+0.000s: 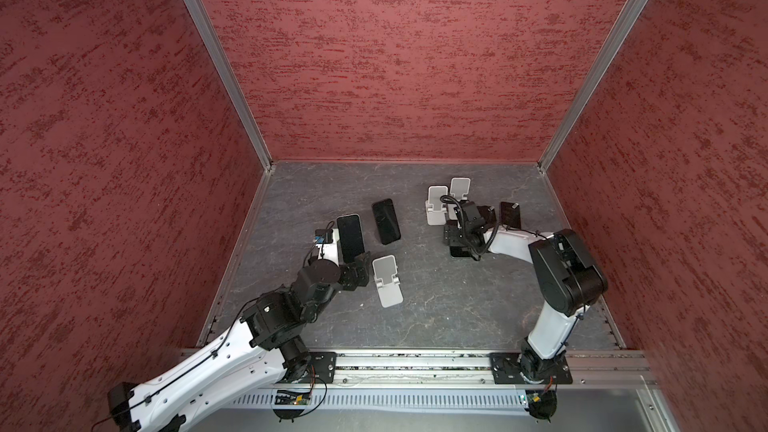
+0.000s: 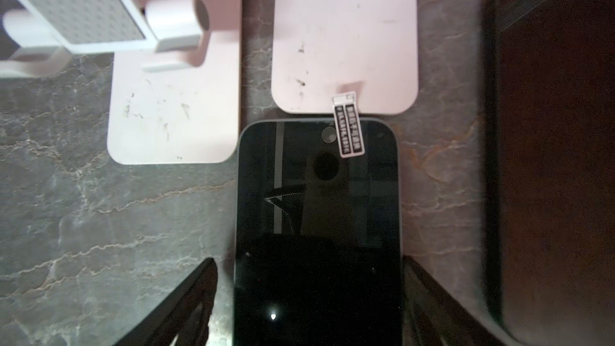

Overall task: Remove the phone from the phone stand
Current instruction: 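Press the teal-edged phone down onto the table with the right gripper, then open and lift the right gripper while the left gripper shifts slightly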

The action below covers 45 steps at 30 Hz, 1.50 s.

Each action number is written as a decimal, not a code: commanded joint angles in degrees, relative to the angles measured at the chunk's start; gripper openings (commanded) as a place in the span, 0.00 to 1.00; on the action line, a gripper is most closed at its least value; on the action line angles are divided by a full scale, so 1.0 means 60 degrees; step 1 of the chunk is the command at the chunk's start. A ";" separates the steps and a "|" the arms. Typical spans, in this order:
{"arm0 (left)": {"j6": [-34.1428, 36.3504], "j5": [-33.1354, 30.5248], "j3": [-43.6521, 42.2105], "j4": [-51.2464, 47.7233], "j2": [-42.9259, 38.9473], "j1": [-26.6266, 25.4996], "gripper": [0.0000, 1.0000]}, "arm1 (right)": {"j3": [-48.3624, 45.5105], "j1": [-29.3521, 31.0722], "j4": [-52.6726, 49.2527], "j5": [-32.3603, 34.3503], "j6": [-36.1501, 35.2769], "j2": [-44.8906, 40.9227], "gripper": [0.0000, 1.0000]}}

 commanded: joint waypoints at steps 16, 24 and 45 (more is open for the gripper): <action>0.0105 -0.0044 -0.0174 0.0194 -0.0019 0.0048 0.99 | -0.0079 -0.0051 -0.2445 -0.0491 0.0532 0.0255 0.89; 0.0210 -0.0088 -0.0190 0.0223 -0.0021 0.0062 1.00 | 0.0295 -0.0060 -0.2722 -0.0480 0.0430 -0.0221 0.96; 0.0216 -0.0220 0.0330 -0.0316 0.0896 -0.0015 1.00 | 0.0755 -0.0063 -0.2380 -0.0709 0.0143 -0.3325 0.99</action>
